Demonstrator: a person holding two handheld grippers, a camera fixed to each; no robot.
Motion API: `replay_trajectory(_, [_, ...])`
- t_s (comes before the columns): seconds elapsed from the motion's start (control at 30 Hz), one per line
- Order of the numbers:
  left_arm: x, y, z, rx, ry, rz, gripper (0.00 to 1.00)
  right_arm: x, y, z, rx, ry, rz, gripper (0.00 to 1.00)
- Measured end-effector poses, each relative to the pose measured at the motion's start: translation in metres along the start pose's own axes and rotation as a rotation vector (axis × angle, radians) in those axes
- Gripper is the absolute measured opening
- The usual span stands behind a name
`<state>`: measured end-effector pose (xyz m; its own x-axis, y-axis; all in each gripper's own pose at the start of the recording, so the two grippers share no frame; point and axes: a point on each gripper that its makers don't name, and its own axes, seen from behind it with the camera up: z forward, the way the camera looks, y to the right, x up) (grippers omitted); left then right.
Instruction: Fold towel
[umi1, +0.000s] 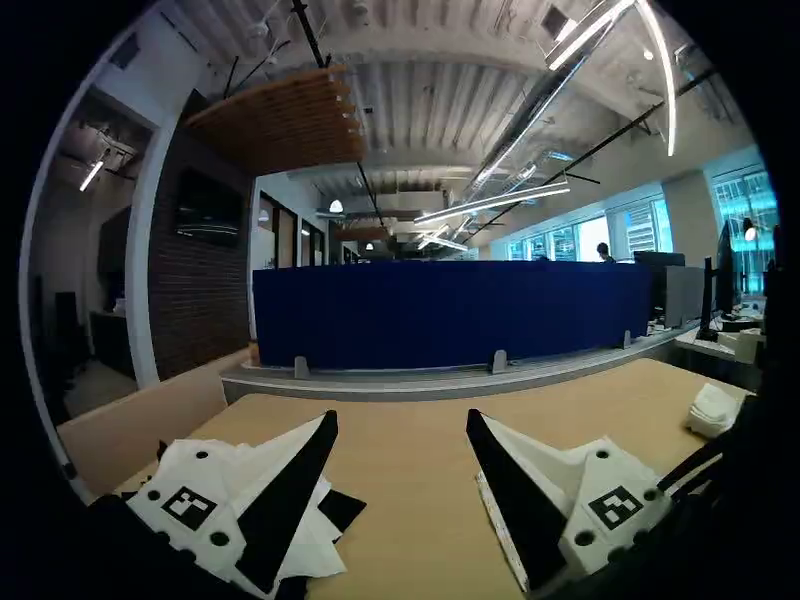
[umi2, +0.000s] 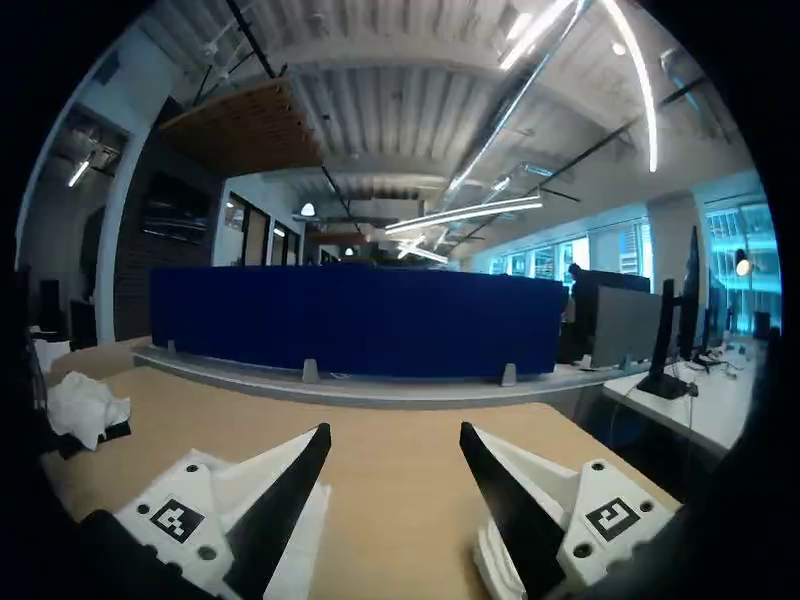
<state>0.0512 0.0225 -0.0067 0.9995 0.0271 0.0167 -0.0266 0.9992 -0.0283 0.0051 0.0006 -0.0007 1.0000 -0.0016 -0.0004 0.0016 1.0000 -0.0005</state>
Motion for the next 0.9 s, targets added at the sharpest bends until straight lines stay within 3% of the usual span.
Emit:
replay_trajectory(0.27, [0.037,0.015,0.002,-0.034,-0.027,0.005,0.96,0.037,-0.002,-0.003,0.013,-0.012,-0.041,1.0])
replay_trajectory(0.47, [0.041,0.033,0.009,-0.096,-0.079,0.019,0.96,0.037,-0.008,-0.002,0.064,-0.063,-0.072,1.0])
replay_trajectory(0.9, [0.035,0.074,0.016,-0.301,-0.194,0.108,0.96,0.024,-0.051,-0.015,0.313,-0.231,-0.175,1.0])
